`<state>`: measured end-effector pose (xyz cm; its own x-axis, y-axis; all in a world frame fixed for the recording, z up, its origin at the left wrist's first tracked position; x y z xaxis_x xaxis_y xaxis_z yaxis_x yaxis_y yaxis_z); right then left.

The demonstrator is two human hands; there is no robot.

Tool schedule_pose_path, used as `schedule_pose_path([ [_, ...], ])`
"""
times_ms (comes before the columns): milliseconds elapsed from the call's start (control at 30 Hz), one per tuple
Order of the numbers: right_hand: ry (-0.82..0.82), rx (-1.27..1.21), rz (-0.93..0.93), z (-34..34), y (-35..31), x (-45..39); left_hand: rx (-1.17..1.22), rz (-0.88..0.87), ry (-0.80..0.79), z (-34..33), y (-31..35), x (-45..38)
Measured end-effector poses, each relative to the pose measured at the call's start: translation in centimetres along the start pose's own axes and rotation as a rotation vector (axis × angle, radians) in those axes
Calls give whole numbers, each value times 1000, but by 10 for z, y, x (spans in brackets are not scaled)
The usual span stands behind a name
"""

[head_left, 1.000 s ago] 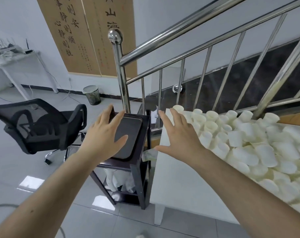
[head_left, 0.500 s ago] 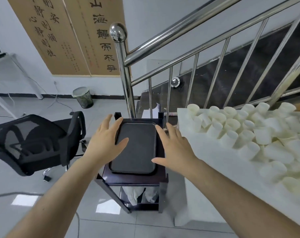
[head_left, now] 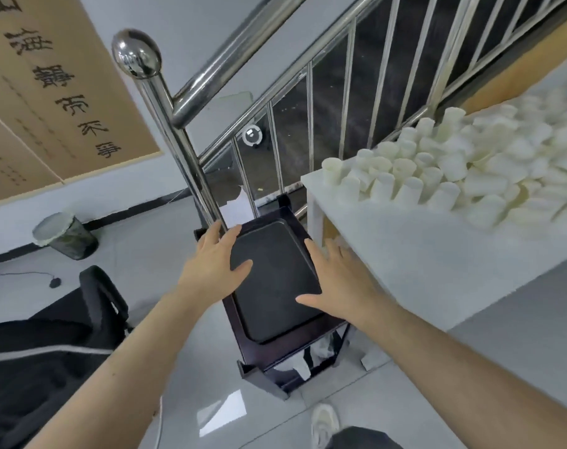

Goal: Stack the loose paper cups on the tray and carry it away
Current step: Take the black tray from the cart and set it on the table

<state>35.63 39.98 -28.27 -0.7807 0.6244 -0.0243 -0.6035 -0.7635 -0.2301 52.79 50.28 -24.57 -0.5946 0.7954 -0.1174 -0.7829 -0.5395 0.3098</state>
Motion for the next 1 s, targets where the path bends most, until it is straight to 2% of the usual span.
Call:
schedule_pose_path([
  [167,-53,-94,-133,-26,1,-19,-14,-38,-33,-20,-7,-35],
  [433,-93,-97,-342,-55,4,-41,-74,-94,-130,-61,-27,-83],
  [667,-105,-145,-702,-97,5,-48,-60,-244,-242,-105,-58,-138],
  [800,-119,-213,-950,-124,-5,-39,-53,-376,-368,-136,-70,-158],
  [1000,-126,-292,-1286,-155,-19,-13,-96,-436,-555,-171,-86,-173],
])
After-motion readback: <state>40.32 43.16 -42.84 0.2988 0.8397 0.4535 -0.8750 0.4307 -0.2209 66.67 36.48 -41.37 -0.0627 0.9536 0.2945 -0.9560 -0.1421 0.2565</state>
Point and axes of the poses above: each hand's wrist, its own x-axis away from the middle knuckle, its own z-axis out of the back of the hand, y = z × x, the point moved 8 cm from there along -x, towards the middle knuckle, and after that the axes turned 12 degrees about y, right-handed, at the moved point
